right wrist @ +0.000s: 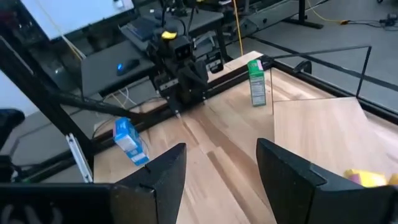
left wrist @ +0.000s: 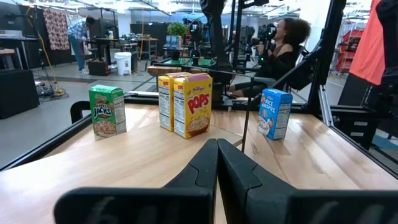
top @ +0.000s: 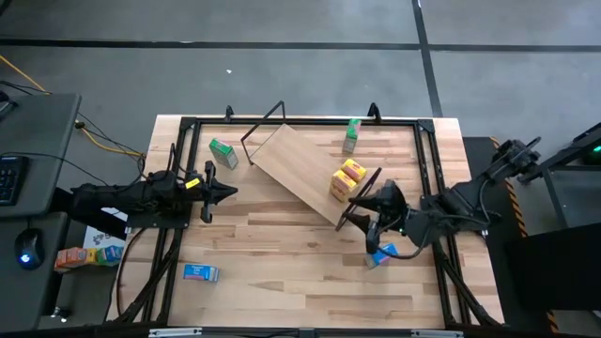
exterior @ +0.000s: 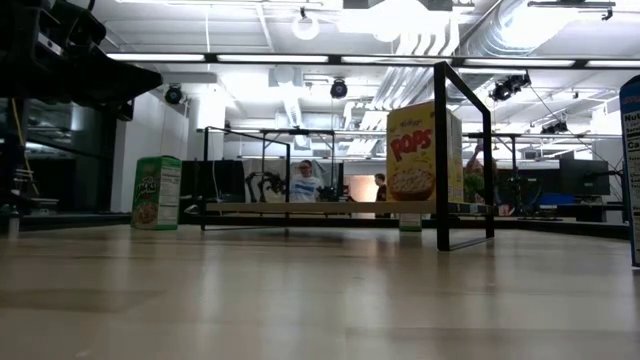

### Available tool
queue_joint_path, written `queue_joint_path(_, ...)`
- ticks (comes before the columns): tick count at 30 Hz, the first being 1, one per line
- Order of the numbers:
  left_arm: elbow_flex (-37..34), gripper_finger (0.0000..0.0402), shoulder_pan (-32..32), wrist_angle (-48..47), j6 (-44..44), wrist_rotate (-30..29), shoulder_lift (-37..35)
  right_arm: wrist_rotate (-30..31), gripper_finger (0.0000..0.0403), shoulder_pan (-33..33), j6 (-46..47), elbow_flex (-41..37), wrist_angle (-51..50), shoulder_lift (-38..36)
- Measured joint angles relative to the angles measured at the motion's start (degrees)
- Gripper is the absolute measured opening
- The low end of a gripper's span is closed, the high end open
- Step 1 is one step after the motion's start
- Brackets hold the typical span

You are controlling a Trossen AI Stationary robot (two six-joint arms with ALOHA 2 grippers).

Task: Stack cereal on shelf
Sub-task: Put the left blue cereal box on the shelf

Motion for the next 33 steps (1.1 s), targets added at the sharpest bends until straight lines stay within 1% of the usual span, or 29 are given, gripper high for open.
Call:
queue_joint_path(3, 0.0, 0.0, 0.0, 0.0, 0.0, -0.4, 0.0, -0.7, 0.0188, -1.3, -0.9, 0.0, -0.1, -0.5)
queue_joint_path(5, 0.0, 0.0, 0.0, 0.1, -0.3, -1.2, 0.0, -2.7, 0.0188, -2.2, -3.1, 0.0, -0.1, -1.4)
queue_joint_path(6, 0.0, 0.0, 0.0, 0.6, -2.1, -1.1, 0.0, -4.2, 0.0188, -2.4, -4.1, 0.0, -0.1, -1.9)
queue_joint_path(7, 0.0, 0.0, -0.1, 1.9, -6.0, -0.8, 0.0, -5.8, 0.0188, -2.7, -5.2, 0.0, -0.1, -2.4)
queue_joint_path(9, 0.0, 0.0, -0.2, 7.8, -14.7, -0.8, 0.0, -8.6, 0.0188, -3.1, -7.2, 0.0, -0.1, -3.7)
queue_joint_path(11, 0.0, 0.0, -0.2, 16.1, -22.9, -2.2, 0.0, -10.2, 0.0188, -3.4, -9.7, 0.0, -0.3, -5.3)
queue_joint_path(13, 0.0, 0.0, -0.2, 24.6, -27.8, -3.5, 0.0, -10.5, 0.0188, -3.4, -12.5, 0.0, -0.4, -6.8)
queue_joint_path(17, 0.0, 0.0, -0.2, 39.4, -30.5, -5.3, 0.0, -9.8, 0.0188, -3.4, -15.6, 0.0, -0.4, -9.7)
queue_joint_path(19, 0.0, 0.0, -0.2, 44.1, -29.9, -6.2, 0.0, -9.7, 0.0188, -3.4, -15.9, 0.0, -0.4, -11.0)
queue_joint_path(21, 0.0, 0.0, -0.2, 47.3, -29.1, -8.5, 0.0, -9.7, 0.0188, -3.4, -15.7, 0.0, -1.3, -12.2)
queue_joint_path(25, 0.0, 0.0, -0.2, 48.5, -28.6, -13.9, 0.0, -9.6, 0.0188, -3.4, -15.3, 0.0, -5.7, -14.1)
queue_joint_path(28, 0.0, 0.0001, -0.2, 47.4, -27.6, -19.6, 0.0, -9.6, 0.0188, -3.4, -9.5, 0.0, -6.4, -14.2)
queue_joint_path(30, 0.5, 0.0006, -0.2, 43.6, -28.8, -20.2, 0.3, -8.9, 0.0188, -3.4, -7.8, 0.0, -6.4, -14.1)
queue_joint_path(33, 4.1, 0.0032, -0.2, 33.9, -30.9, -18.4, 2.2, -7.0, 0.0188, -3.4, -7.6, 0.0, -6.4, -13.6)
